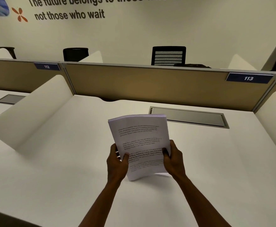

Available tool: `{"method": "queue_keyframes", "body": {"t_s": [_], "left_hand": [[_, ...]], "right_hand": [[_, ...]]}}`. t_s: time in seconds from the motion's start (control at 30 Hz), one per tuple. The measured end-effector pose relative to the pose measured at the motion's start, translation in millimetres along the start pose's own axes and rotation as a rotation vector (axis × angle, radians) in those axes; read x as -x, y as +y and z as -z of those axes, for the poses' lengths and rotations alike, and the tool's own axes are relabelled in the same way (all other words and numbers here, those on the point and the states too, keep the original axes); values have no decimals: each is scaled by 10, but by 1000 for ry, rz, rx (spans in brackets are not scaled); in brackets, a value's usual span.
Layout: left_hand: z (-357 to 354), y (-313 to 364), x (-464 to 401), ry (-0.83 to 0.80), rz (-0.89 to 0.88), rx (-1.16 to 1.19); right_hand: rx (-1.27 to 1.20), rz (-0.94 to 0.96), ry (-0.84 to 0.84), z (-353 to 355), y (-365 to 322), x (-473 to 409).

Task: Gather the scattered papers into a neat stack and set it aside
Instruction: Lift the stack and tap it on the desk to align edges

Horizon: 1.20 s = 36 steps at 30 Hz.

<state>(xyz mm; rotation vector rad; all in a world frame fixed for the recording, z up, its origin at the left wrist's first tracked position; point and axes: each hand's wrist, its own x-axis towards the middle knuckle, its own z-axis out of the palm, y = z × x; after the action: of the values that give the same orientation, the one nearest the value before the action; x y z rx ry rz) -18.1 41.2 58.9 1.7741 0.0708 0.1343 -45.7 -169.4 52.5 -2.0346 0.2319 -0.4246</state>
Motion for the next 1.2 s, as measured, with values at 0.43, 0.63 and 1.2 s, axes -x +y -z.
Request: {"method": "queue_keyframes", "body": {"t_s": [0.43, 0.63, 1.2], "left_hand": [[653, 1304, -579, -464, -466, -488], [558, 994, -497, -431, -422, -273], [659, 161, -563, -206, -54, 129]], "right_hand": [[492, 388, -278, 364, -735, -264], [476, 413, -244, 461, -707, -296], [-473, -236, -177, 364, 225, -168]]}}
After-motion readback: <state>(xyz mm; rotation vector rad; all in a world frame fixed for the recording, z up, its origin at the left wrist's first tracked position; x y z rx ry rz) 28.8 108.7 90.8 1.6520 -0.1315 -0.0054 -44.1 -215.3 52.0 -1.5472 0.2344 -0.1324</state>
